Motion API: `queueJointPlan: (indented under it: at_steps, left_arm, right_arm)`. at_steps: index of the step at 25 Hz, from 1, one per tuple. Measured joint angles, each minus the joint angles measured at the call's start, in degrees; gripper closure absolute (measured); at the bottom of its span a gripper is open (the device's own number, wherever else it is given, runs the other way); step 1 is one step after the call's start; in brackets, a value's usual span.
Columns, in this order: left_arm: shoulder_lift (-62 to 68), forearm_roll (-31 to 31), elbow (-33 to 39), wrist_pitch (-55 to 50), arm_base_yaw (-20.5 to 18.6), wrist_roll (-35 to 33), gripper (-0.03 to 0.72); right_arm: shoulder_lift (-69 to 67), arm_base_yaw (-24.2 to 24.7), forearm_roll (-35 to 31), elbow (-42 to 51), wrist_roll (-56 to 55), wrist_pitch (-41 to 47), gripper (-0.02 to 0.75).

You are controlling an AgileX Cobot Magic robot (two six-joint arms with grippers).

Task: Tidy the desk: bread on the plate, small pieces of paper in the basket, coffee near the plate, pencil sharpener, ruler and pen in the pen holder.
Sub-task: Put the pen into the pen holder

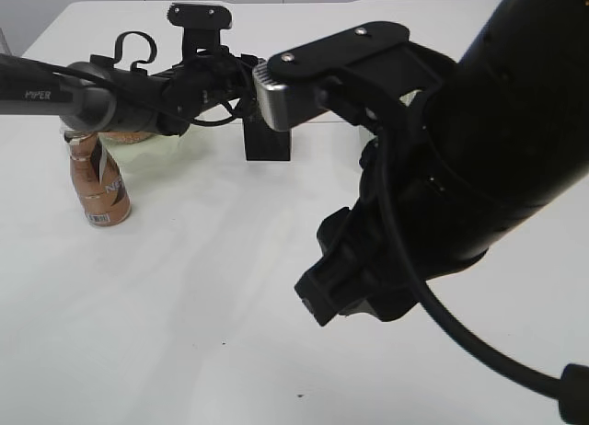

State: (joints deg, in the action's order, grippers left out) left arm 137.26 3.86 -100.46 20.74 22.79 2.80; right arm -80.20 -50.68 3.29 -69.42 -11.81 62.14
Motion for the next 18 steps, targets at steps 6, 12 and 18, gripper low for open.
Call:
queueJointPlan:
  at_steps: [6,12,18]
  left_arm:
    - [-3.0,-1.4,0.0,-5.9,-1.9,0.0,0.381]
    - [-7.8,-3.4,0.0,-10.8,-2.3,0.0,0.388]
    - [-13.6,-3.9,0.0,-21.1,-2.3,0.0,0.393]
  right_arm:
    - [0.0,0.0,0.6,0.0,0.0,0.0,0.354]
    - [0.0,0.0,1.6,-1.3,0.0,0.0,0.354]
    - [0.0,0.0,6.5,-5.9,0.0,2.1,0.354]
